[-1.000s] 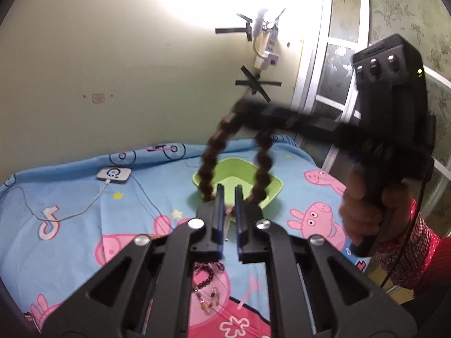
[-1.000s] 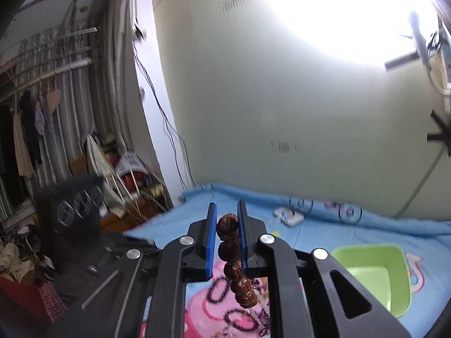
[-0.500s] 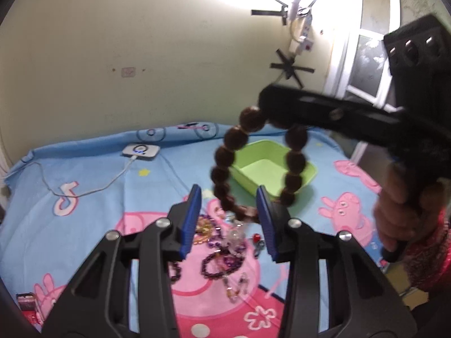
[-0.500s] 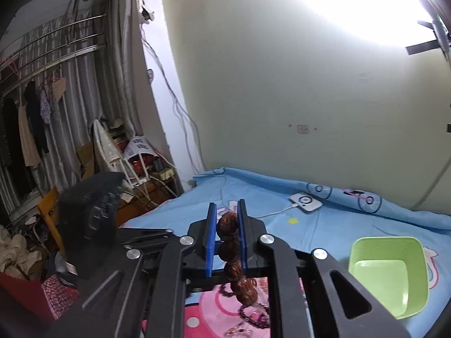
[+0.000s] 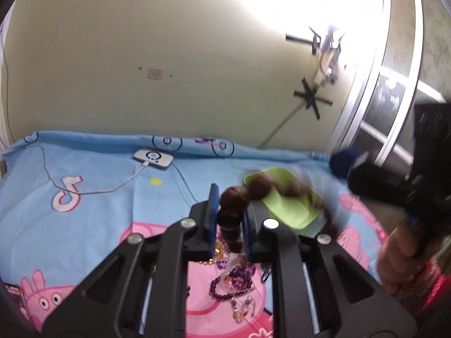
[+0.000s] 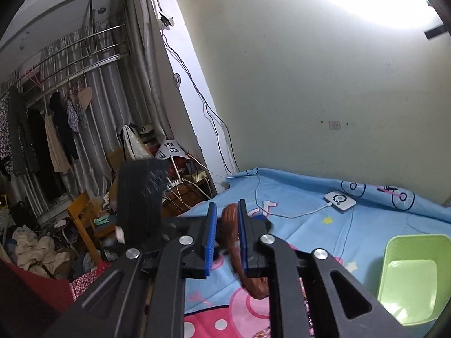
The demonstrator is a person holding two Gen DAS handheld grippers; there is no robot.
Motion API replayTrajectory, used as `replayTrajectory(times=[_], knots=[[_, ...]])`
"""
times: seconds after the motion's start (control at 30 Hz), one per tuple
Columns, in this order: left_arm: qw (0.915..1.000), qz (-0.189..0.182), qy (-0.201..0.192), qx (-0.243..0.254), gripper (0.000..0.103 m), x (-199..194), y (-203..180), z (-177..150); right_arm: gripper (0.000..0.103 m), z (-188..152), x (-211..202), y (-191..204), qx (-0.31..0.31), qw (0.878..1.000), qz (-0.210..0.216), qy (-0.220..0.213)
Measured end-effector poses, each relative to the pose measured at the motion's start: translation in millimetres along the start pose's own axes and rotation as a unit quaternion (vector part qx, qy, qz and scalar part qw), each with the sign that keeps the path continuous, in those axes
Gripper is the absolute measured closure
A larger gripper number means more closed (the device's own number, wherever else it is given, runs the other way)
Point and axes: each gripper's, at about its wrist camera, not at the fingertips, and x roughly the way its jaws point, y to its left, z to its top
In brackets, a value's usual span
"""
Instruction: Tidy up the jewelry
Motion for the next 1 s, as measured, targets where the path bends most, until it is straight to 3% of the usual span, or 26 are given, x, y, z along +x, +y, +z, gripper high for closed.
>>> replayTrajectory(times=[0.13, 0.3, 0.47, 0.83, 0.9, 1.0], knots=[[0.9999, 0.004, -0.006, -0.015, 0.089, -6.6, 10.6, 4.5, 0.094, -27.0, -2.0, -31.0, 0.02, 0.999, -0.03, 0.007], [0.9995, -0.013, -0.007, -0.027, 0.089, -10.7, 15.0, 8.5, 0.094, -81.1, 38.4, -67.2, 0.054, 0.989, -0.065, 0.12], [0.9997, -0.014, -0.008, -0.019, 0.089, -13.9, 10.5, 10.3, 0.094, -99.0, 76.4, -55.5, 0.002, 0.982, -0.064, 0.177], [0.9997, -0.018, -0.01, -0.012, 0.089, -21.3, 9.2, 12.0, 0.094, -91.6, 91.0, -42.5, -0.03, 0.986, -0.041, 0.158], [0.9997, -0.018, -0.01, -0.009, 0.089, -22.0, 7.4, 10.9, 0.103, -88.6, 94.1, -41.1, -0.03, 0.986, -0.048, 0.155], [0.9999, -0.01, -0.012, -0.005, 0.089, -22.9, 8.8, 7.8, 0.103, -76.2, 87.7, -39.8, -0.009, 0.99, -0.041, 0.132]])
